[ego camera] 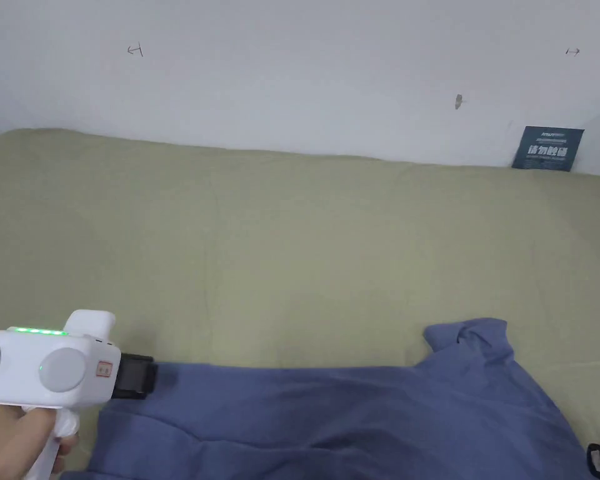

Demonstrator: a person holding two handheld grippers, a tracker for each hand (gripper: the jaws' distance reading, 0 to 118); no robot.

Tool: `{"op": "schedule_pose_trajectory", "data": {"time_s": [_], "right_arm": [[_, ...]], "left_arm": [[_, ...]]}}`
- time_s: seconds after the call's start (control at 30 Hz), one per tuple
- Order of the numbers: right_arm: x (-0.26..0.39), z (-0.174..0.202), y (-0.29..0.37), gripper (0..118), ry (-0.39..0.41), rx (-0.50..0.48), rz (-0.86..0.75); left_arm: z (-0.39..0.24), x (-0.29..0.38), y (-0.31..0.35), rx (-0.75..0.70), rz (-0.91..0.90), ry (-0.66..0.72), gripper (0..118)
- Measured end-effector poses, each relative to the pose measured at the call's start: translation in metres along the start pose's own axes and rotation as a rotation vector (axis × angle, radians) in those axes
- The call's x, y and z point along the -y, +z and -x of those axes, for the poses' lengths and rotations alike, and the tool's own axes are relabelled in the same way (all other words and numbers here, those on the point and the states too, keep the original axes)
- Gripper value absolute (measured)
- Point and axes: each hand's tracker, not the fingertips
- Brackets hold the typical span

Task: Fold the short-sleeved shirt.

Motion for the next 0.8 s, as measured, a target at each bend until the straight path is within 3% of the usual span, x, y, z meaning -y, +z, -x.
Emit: {"op": "schedule_pose_trajectory", "data": {"time_s": [0.2, 0.33, 0.37, 0.4, 0.43, 0.53, 0.57, 0.6, 0.63, 0.67, 0.73, 0.8], "right_arm": [[-0.004, -0.007, -0.021, 0, 0.015, 0.024, 0.034], [-0.014, -0.011, -0.036, 0, 0.034, 0.048, 0.056], [-0.018, -0.01, -0.039, 0, 0.036, 0.051, 0.059], [-0.024, -0.01, -0.045, 0, 0.041, 0.051, 0.071], [-0.03, -0.009, -0.052, 0, 0.055, 0.063, 0.078], [-0.051, -0.018, -0.08, 3, 0.083, 0.093, 0.082], [-0.058, -0.019, -0.088, 22, 0.083, 0.099, 0.088], [-0.065, -0.021, -0.098, 76, 0.077, 0.1, 0.104], [-0.07, -0.024, -0.11, 112, 0.069, 0.097, 0.134], [-0.073, -0.026, -0.122, 115, 0.066, 0.093, 0.154], [-0.087, -0.021, -0.128, 101, 0.088, 0.117, 0.176], [-0.083, -0.022, -0.152, 98, 0.099, 0.145, 0.195]], "left_arm": [[-0.001, -0.004, -0.041, -0.021, 0.054, -0.04, 118], [-0.009, 0.0, -0.03, -0.031, 0.003, -0.005, 110], [-0.011, 0.0, -0.026, -0.033, -0.002, -0.007, 87], [-0.012, 0.001, -0.025, 0.015, -0.031, 0.004, 32], [-0.015, 0.003, -0.023, 0.016, -0.024, 0.007, 5], [-0.02, 0.005, -0.028, -0.001, -0.008, -0.019, 5], [-0.019, 0.004, -0.029, 0.002, -0.006, -0.013, 5], [-0.016, 0.004, -0.027, 0.01, 0.0, 0.001, 5], [-0.015, 0.002, -0.026, 0.018, 0.004, 0.014, 5], [-0.014, 0.0, -0.026, 0.022, 0.008, 0.017, 5], [-0.013, 0.001, -0.026, 0.026, 0.015, 0.013, 5], [-0.015, 0.0, -0.028, 0.024, 0.019, 0.004, 5]]}}
